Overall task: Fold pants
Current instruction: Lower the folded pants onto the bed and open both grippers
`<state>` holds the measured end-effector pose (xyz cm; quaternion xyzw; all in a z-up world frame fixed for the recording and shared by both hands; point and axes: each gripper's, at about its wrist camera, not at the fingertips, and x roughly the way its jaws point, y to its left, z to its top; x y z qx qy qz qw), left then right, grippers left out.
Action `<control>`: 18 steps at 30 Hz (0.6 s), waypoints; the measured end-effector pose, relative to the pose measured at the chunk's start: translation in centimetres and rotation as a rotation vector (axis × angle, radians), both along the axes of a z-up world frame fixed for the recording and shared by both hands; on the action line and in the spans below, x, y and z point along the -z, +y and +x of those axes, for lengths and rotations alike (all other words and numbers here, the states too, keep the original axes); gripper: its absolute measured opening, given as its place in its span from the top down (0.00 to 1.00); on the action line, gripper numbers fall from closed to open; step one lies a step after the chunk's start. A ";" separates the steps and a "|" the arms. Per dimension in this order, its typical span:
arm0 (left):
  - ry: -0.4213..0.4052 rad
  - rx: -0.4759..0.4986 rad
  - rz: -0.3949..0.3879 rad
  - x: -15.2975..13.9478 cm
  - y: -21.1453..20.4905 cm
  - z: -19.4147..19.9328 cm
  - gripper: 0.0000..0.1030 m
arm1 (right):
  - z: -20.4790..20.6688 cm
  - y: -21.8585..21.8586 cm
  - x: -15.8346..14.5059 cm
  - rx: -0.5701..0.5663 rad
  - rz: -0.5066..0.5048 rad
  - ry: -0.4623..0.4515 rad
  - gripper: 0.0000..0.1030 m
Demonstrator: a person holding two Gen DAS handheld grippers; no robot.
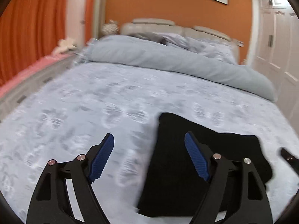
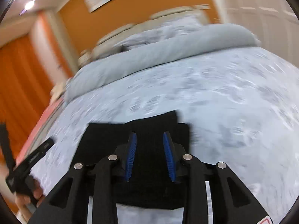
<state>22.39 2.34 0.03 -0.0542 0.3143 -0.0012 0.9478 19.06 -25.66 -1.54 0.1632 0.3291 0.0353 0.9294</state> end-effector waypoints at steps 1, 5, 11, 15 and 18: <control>0.039 0.042 0.001 0.8 -1.0 0.3 0.26 | 0.4 0.9 0.7 -0.017 -0.028 0.032 0.75; 0.250 0.136 0.164 8.0 -4.7 1.9 0.24 | 1.7 -0.1 6.9 0.027 -0.067 0.197 1.00; 0.124 0.157 0.239 7.0 -6.3 0.2 0.25 | 0.1 1.9 2.6 -0.016 -0.134 0.137 0.91; 0.141 0.168 0.290 8.2 -6.6 0.0 0.22 | 0.4 0.4 6.3 -0.011 -0.094 0.212 1.00; 0.130 0.181 0.291 6.6 -6.2 -1.5 0.24 | -1.7 0.4 2.7 0.017 -0.068 0.180 0.87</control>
